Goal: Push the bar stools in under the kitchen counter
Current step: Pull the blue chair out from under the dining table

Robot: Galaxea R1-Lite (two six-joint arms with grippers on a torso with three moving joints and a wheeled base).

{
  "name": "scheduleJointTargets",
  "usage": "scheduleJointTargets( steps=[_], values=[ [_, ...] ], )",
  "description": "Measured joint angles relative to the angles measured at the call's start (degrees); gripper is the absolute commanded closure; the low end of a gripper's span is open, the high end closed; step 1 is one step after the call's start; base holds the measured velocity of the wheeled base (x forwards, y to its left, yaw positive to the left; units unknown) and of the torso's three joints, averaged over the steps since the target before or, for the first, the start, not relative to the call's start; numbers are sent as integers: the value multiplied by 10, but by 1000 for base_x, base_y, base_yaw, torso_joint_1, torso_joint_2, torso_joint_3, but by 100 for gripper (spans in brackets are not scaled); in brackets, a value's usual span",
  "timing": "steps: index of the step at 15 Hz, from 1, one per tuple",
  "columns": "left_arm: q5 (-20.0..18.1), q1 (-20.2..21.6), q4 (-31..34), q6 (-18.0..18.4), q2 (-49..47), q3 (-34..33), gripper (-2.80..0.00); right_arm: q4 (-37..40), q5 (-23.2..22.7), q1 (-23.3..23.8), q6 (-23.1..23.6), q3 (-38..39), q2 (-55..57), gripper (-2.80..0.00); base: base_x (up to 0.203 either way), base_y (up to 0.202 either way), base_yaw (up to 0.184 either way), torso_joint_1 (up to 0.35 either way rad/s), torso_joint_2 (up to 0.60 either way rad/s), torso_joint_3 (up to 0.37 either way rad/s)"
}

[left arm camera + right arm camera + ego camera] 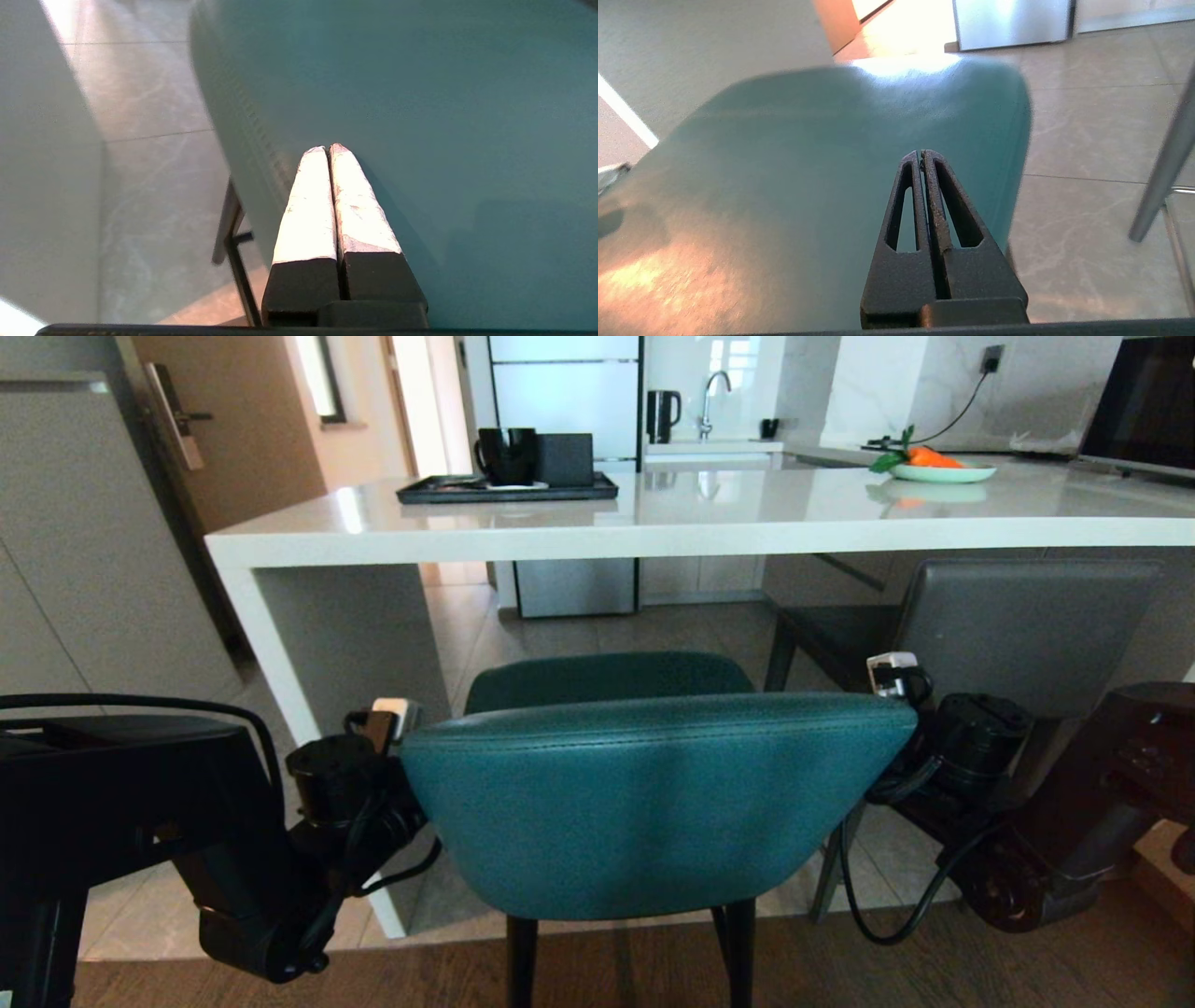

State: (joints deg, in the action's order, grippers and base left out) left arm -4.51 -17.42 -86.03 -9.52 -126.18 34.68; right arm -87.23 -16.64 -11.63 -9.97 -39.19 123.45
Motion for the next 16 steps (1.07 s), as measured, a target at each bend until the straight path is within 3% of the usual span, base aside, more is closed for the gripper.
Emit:
scheduleJointTargets(
  steps=[4, 8, 13, 16],
  values=[
    [0, 10, 10, 0, -4, 18, 0, 0, 0, 10, -1, 0, 4, 0, 0, 0, 0, 0, 0, 0],
    [3, 13, 43, -1, 21, 13, 0, 1, 7, -12, -1, 3, -5, 0, 0, 0, 0, 0, 0, 0],
    [20, 2, 20, -10, 56, -59, 0, -2, 54, -65, -2, 29, -13, 0, 0, 0, 0, 0, 0, 0],
    [26, 1, 18, -13, 84, -100, 0, 1, 58, -93, -1, 30, -16, 0, 0, 0, 0, 0, 0, 0]
  ],
)
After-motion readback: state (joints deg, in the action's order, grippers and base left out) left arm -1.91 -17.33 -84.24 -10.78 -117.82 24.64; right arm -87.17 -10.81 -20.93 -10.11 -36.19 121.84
